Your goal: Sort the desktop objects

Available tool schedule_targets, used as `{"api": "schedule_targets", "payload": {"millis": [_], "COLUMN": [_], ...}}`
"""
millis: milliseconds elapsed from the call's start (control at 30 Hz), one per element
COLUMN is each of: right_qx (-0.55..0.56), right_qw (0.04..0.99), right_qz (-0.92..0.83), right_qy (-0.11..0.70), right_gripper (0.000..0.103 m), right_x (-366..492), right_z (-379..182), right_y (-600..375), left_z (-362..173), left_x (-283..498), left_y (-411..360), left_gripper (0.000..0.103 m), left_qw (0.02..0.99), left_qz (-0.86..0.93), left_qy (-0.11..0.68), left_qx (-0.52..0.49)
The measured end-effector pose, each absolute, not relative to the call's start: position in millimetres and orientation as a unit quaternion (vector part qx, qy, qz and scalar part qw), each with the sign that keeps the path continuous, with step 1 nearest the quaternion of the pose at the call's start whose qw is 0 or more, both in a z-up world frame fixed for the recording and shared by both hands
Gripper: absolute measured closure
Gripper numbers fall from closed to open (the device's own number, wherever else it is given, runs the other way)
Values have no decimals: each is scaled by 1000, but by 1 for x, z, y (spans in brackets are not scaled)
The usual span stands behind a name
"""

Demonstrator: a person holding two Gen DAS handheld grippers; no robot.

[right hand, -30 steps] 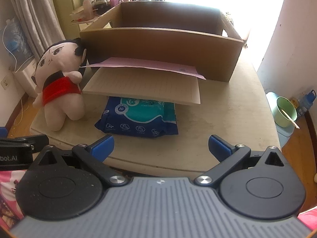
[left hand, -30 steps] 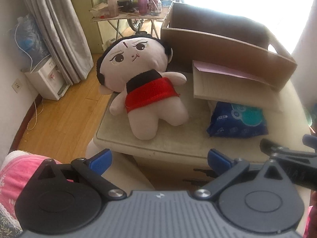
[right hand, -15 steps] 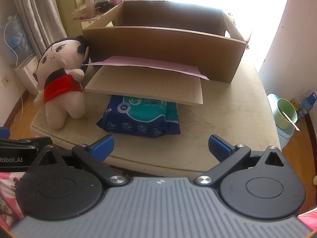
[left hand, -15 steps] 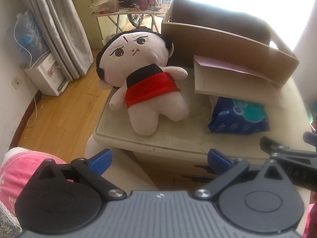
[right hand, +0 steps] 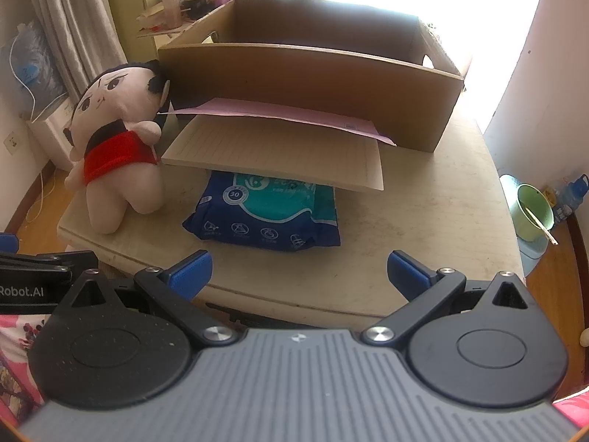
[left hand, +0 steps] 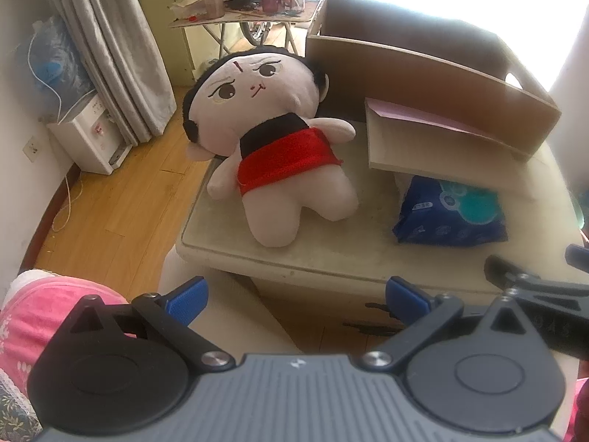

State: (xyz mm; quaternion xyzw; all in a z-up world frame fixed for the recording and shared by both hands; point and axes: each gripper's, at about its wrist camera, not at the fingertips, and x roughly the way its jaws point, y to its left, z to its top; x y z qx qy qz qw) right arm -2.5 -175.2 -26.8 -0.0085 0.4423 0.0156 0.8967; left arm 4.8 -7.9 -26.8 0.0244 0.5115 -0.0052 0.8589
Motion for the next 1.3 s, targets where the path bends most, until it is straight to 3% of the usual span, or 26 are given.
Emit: {"api": "schedule_targets", "payload": {"millis": [667, 1067, 1300], "right_qx": [-10, 2, 30], "right_qw": [911, 952, 954], "right_qz": [24, 51, 28], "right_qy": [411, 300, 298], "right_gripper": [1, 1, 1], "right_x": [0, 8, 41], "right_z": [-7, 44, 44], "right_y": [-177, -207, -247], "left_z": [-14, 28, 24], "left_x": [22, 50, 85], "left_y": [-10, -11, -39], "left_gripper": [0, 0, 0], "left_qw": [866, 915, 920], "left_qz": [-27, -88, -97], "left_qy": [498, 394, 379], "left_qx": [30, 11, 43]}}
